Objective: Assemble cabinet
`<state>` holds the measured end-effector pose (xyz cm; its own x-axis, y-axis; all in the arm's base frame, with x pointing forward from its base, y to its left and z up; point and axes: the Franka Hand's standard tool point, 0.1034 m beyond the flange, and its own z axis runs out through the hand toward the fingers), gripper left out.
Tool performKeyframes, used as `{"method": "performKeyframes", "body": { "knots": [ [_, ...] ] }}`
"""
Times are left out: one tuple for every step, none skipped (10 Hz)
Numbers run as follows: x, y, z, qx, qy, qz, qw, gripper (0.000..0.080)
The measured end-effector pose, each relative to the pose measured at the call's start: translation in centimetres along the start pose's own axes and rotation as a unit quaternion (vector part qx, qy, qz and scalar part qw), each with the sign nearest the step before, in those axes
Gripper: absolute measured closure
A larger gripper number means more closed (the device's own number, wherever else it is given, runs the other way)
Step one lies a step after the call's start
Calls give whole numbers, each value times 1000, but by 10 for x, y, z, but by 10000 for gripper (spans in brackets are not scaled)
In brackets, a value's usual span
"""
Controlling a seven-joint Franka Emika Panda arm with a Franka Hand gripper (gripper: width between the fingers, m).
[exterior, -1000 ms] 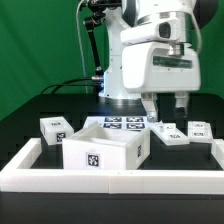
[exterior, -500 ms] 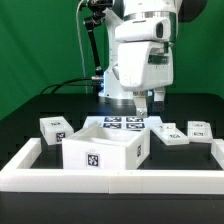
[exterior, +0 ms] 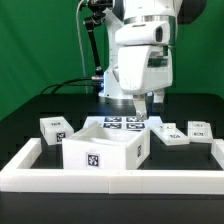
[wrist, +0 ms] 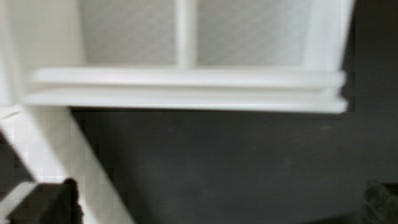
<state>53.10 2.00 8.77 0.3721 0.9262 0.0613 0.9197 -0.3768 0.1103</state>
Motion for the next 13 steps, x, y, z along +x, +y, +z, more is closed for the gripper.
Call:
{"method": "performKeyframes", "body": {
  "knots": [
    [-5,-10,0,4,-3,0,1000,2],
    [-14,-19,3,8,-7,3,1000,2],
    [-26,-25,8,4,-7,-2,1000,2],
    [-38,-29,13,2,-7,-1,1000,2],
    [-36,-28,12,4,-8,3,1000,2],
    [-36,-28,13,4,-8,2,1000,2],
    [-37,-29,13,5,-8,3,1000,2],
    [-37,-29,14,5,-8,3,1000,2],
    [-37,-30,16,7,-9,4,1000,2],
    [-38,-32,22,13,-11,10,1000,2],
    [-39,-32,27,18,-13,20,1000,2],
    [-39,-31,30,22,-14,28,999,2],
    [-40,-32,36,25,-15,34,999,2]
  ]
}}
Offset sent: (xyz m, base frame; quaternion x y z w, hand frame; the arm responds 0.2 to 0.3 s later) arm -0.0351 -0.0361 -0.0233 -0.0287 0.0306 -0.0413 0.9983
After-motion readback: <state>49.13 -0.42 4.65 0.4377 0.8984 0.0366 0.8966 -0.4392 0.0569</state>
